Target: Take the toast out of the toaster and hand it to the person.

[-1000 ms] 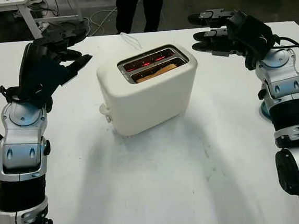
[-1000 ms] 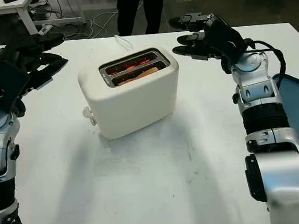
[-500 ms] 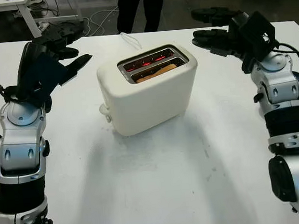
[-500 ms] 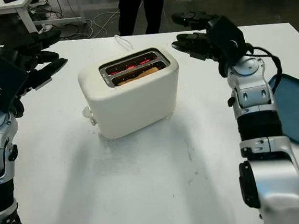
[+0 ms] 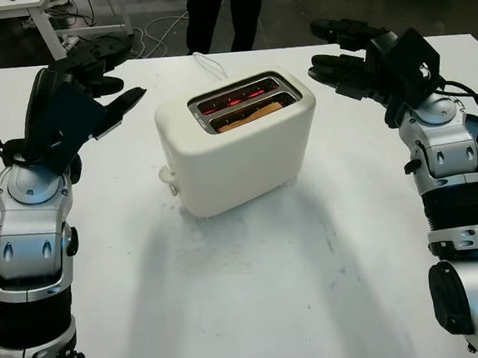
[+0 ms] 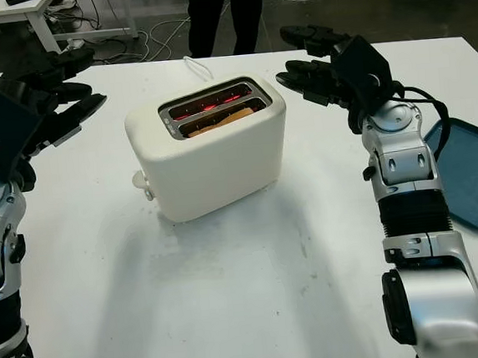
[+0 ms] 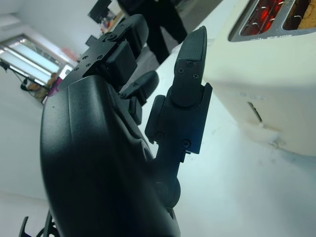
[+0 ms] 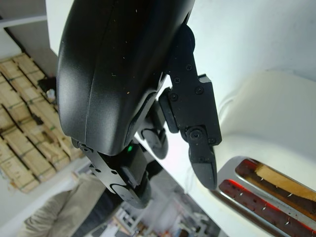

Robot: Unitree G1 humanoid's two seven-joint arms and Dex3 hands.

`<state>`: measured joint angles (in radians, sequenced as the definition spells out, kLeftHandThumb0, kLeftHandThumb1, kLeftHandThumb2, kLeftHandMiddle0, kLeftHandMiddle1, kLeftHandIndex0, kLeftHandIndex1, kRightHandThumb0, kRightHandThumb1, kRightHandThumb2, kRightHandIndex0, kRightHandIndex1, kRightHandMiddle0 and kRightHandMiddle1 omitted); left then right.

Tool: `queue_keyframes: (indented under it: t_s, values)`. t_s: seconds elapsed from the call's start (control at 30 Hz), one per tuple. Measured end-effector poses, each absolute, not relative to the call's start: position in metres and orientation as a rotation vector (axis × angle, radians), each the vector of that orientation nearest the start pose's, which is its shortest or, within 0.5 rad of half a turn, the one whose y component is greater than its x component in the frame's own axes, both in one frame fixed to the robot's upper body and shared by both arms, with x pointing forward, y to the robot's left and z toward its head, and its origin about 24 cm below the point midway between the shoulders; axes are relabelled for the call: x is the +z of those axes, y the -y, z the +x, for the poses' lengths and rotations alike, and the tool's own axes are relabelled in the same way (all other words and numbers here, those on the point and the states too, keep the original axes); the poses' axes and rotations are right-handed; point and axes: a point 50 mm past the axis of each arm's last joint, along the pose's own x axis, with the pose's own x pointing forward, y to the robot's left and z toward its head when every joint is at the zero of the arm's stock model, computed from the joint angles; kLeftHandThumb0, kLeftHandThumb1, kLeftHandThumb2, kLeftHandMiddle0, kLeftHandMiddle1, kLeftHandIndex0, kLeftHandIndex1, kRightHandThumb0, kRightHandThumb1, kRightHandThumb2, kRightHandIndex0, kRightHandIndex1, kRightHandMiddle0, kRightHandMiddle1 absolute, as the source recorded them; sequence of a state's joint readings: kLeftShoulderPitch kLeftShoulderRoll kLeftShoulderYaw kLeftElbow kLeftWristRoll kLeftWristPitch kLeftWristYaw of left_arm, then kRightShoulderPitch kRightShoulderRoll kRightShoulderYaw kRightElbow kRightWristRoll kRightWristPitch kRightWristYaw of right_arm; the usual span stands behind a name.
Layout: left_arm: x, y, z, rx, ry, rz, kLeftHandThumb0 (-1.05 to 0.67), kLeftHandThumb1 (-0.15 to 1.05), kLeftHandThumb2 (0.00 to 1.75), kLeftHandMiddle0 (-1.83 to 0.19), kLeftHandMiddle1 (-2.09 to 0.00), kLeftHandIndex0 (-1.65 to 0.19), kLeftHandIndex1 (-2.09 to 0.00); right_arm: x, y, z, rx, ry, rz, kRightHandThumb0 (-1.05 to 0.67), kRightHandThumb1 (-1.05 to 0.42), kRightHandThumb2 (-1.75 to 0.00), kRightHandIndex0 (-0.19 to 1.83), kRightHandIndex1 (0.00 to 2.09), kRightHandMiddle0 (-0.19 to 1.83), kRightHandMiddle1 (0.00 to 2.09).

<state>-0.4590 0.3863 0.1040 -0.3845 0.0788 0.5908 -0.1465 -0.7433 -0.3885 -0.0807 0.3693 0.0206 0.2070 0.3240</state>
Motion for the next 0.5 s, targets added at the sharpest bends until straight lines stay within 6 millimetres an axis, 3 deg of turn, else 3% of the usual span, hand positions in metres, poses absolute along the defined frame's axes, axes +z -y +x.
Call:
queue_keyframes:
  t_s: [0.5]
  values:
    - [0.2138, -0.1944, 0.2922, 0.001, 0.244, 0.424, -0.43, 0.92, 0.09, -0.27, -0.78, -0.60, 0.00, 0.1783, 0.2006, 0.3697, 0.209, 0.119, -0.326, -0.27, -0.92, -0.11, 0.55, 0.02, 0.47, 0.00]
